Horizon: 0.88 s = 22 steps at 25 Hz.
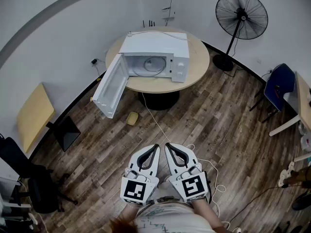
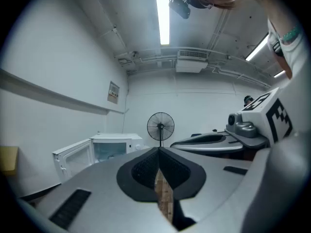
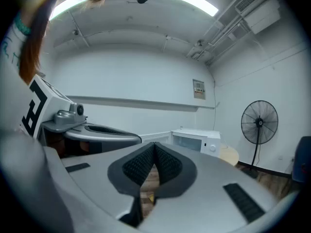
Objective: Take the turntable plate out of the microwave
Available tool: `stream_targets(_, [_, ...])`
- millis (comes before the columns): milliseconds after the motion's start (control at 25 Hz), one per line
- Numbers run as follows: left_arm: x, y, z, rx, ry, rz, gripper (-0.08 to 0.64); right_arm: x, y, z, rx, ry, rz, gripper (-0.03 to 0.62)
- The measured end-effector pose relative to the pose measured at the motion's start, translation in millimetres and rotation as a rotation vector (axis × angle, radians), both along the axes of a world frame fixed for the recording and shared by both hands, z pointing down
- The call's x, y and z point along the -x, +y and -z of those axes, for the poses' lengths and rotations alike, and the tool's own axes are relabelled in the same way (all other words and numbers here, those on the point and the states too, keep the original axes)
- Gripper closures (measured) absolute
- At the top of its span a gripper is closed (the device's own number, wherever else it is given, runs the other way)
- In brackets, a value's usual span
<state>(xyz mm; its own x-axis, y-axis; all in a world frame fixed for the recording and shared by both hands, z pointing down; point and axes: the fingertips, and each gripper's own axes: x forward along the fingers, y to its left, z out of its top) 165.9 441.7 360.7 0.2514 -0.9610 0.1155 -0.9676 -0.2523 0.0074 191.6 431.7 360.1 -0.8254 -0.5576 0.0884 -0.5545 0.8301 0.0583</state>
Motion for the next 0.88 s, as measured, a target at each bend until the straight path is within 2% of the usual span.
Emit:
stream_targets(320, [-11, 1, 0, -0.007, 0.038, 0.023, 0.545, -15, -2, -3, 0.042, -0.037, 0.0, 0.601])
stream_targets(480, [-7, -5, 2, -0.008, 0.026, 0.032, 0.545, -15, -12, -3, 0.033, -0.045, -0.006, 0.601])
stream_targets(880, [33, -58, -4, 0.005, 0.031, -0.003, 0.545, 23, -62, -1, 0.022, -0.049, -0.035, 0.601])
